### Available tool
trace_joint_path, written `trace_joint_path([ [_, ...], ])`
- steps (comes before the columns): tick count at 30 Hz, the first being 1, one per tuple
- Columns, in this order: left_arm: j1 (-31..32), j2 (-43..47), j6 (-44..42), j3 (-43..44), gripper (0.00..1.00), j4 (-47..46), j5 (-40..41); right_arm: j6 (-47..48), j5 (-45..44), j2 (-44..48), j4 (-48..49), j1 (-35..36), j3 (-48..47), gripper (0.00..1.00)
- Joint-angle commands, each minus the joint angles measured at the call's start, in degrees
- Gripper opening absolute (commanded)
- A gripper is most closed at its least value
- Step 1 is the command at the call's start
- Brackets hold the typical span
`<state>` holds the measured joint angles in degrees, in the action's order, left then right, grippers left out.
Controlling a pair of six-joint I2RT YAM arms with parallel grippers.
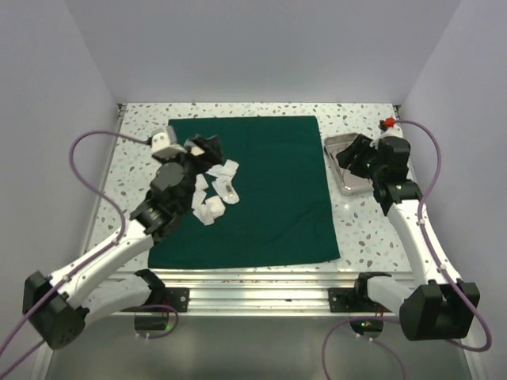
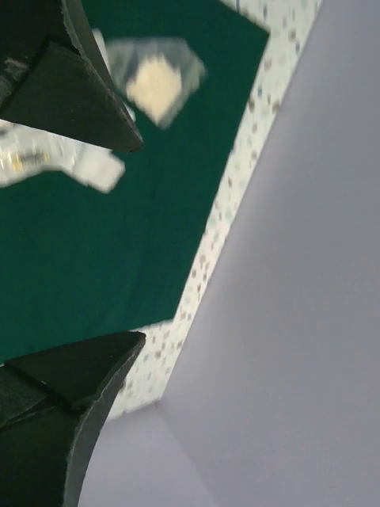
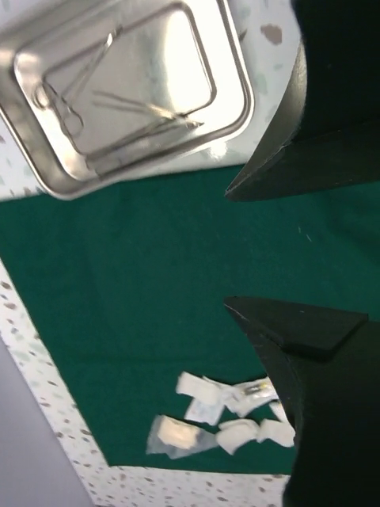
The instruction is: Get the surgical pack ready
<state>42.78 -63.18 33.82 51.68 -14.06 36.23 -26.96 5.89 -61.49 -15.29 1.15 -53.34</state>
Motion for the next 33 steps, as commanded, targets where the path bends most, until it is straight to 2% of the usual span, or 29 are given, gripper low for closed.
trace_joint_path([
  [1,-7.00,8.40,-2.28,-12.54,0.99,4.64,0.09,-1.08,7.92,-3.10,3.86,3.49,0.43,0.57],
  [3,-11.39,12.70,-0.88,-15.28,0.99,8.86,-5.63,-0.90,3.37,-4.77,4.30,10.34,0.00,0.57],
  [5,-13.94,13.43,0.80,-15.99,0.98,13.95,-7.91,-1.95,1.42,-9.24,4.92,17.35,-1.14,0.58],
  [7,-14.48,13.87,2.82,-17.48,0.98,17.92,-8.36,-2.83,0.01,-13.37,5.70,21.33,-3.95,0.58],
  [10,-15.36,15.45,4.67,-21.00,0.98,18.11,-10.47,-4.50,-3.32,-21.81,6.76,29.76,-8.43,0.58],
  [16,-17.73,19.05,5.64,-27.42,0.98,16.18,-13.20,-5.65,-8.69,-41.31,3.43,40.14,-22.58,0.59],
  [20,-17.82,21.16,5.91,-31.01,0.98,15.56,-12.15,-6.09,-10.54,-49.50,2.37,43.06,-30.48,0.59],
  [23,-17.82,23.53,5.21,-32.95,0.98,14.95,-10.39,-6.17,-11.60,-55.20,0.88,44.29,-34.27,0.52],
  [33,-17.82,28.02,3.88,-36.03,0.98,13.12,-6.52,-5.12,-18.28,-62.34,-4.04,47.54,-40.61,0.50],
])
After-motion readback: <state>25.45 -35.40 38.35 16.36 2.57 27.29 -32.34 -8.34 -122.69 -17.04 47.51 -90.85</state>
